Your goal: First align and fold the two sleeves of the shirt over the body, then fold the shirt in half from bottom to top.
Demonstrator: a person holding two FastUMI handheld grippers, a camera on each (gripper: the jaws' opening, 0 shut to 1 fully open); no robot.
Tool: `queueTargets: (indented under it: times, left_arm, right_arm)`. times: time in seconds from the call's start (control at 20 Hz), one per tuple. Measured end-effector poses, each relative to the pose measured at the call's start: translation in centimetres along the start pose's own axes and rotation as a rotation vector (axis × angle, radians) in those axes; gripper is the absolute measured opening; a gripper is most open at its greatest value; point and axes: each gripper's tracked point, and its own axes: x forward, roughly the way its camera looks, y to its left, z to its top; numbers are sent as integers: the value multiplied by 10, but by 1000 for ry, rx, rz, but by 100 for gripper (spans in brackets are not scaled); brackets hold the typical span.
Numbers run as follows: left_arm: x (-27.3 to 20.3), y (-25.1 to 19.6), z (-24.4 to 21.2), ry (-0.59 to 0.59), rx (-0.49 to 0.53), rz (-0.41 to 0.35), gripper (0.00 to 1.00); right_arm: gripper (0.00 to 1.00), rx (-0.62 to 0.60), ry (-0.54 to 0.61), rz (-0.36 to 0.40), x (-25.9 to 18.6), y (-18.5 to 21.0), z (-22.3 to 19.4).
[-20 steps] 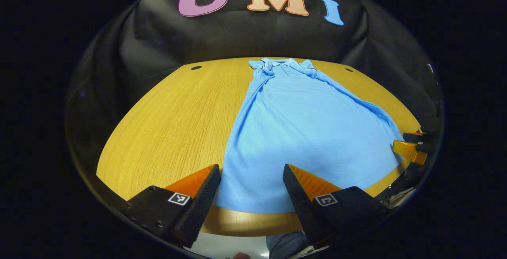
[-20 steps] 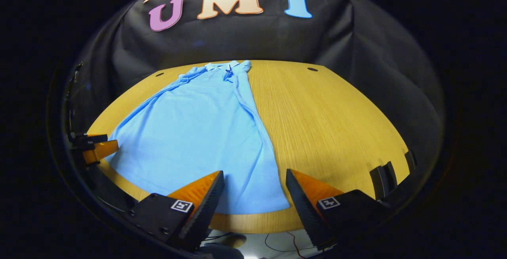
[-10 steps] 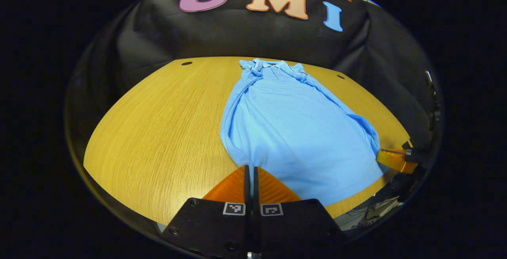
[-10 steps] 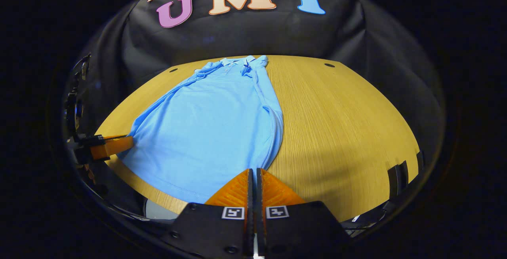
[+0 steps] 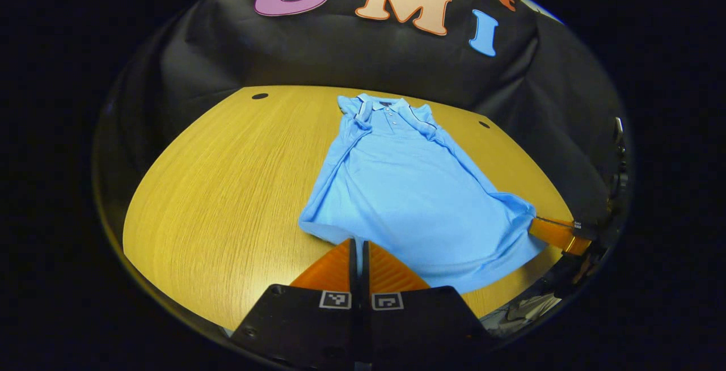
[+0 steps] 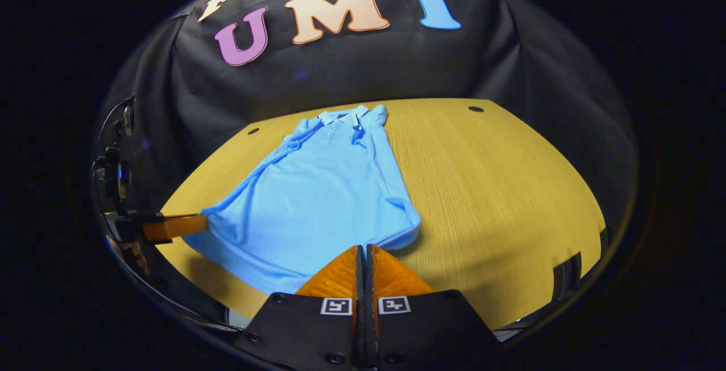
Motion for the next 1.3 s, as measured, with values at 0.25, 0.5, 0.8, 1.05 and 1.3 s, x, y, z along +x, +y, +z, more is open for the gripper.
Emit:
queueTargets:
  times: [0.25, 0.5, 0.8, 1.05, 1.3]
  left_arm:
    - [15, -6, 50, -43, -27, -34, 0]
    - [38, -8, 107, -105, -30, -63, 0]
    - [73, 5, 176, -167, -6, -62, 0]
    - [117, 16, 230, -204, 21, -68, 0]
    - [174, 27, 265, -219, 13, -68, 0]
  right_arm:
    - [2, 34, -72, 24, 22, 11, 58]
    - [2, 65, -162, 43, 51, 18, 125]
    - [2, 74, -252, 38, 94, 19, 198]
    - [2, 65, -291, 12, 138, 15, 243]
    - [0, 56, -313, -28, 197, 10, 277]
